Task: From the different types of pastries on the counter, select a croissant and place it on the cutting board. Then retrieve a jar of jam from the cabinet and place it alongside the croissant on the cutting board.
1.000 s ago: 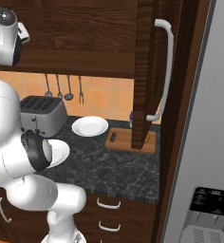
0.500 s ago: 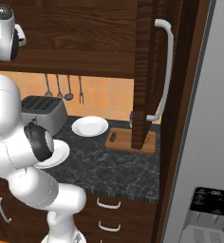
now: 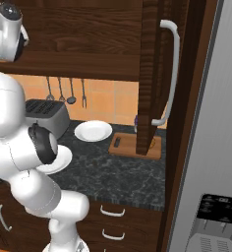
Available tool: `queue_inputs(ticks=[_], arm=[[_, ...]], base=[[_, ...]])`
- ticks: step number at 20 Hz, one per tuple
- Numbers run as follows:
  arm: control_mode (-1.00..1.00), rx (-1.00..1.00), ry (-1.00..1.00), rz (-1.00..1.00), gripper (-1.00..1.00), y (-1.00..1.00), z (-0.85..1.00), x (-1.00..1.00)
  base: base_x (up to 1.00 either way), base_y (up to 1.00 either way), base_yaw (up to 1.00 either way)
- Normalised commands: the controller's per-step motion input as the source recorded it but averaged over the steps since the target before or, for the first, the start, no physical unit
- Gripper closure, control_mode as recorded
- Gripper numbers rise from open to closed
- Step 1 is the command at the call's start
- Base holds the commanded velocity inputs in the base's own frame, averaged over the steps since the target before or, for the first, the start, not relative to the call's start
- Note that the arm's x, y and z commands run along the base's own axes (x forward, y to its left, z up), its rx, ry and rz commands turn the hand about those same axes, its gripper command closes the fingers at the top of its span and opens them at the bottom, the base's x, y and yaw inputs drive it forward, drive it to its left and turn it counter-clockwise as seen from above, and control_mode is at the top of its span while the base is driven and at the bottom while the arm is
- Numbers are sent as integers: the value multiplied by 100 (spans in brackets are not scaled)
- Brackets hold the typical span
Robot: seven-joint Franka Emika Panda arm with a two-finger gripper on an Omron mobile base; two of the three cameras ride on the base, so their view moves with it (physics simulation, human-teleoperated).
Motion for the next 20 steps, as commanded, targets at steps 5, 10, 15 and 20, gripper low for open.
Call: queue_inputs(ticks=[5,10,15,20], arm=[[-100,4,0,5,-100,5,-7,24],[-100,0,0,1,-100,19,-23,58],[-100,0,2,5,-100,23,-4,79],[-100,-3,-1,3,-100,48,2,-10]], base=[[0,0,0],[0,0,0],[0,0,0],[0,0,0]])
